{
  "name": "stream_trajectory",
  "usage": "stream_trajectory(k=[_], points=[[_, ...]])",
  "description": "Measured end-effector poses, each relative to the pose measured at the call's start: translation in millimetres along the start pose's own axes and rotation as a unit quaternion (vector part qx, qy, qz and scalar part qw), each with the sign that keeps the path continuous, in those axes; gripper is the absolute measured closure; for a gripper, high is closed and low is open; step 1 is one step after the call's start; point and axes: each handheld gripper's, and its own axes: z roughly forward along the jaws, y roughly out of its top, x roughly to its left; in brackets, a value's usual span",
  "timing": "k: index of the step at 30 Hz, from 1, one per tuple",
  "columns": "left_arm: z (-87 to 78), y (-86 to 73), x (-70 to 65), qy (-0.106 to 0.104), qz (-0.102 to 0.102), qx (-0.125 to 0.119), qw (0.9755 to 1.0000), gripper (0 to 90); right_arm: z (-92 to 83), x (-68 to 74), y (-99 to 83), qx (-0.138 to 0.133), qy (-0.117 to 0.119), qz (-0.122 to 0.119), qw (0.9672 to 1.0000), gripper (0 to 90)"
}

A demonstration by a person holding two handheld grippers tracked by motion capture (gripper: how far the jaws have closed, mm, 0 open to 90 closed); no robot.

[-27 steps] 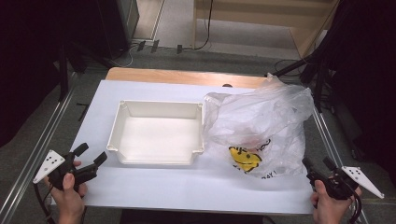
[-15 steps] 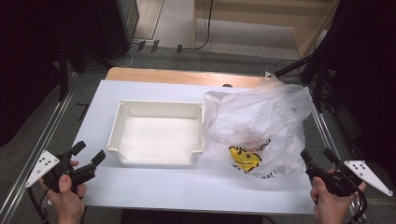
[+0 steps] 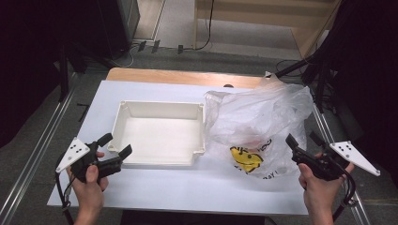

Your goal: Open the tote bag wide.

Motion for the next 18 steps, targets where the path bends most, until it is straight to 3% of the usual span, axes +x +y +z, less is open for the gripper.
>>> stream_trajectory(k=[7,14,18], points=[[28.8,12.9,-20.2,-0.022,0.004,0.013,0.9997,14.8,23.3,7.1,11.0,0.021,0.004,0.017,0.9996,14.1],[50.8,17.9,-36.3,-0.041,0.002,0.022,0.9989,15.0,38.6,19.5,2.3,0.053,0.004,0.022,0.9983,15.9],[65.9,23.0,-51.8,-0.059,0.012,0.024,0.9979,15.0,43.9,23.2,-4.3,0.062,0.018,0.042,0.997,21.5]])
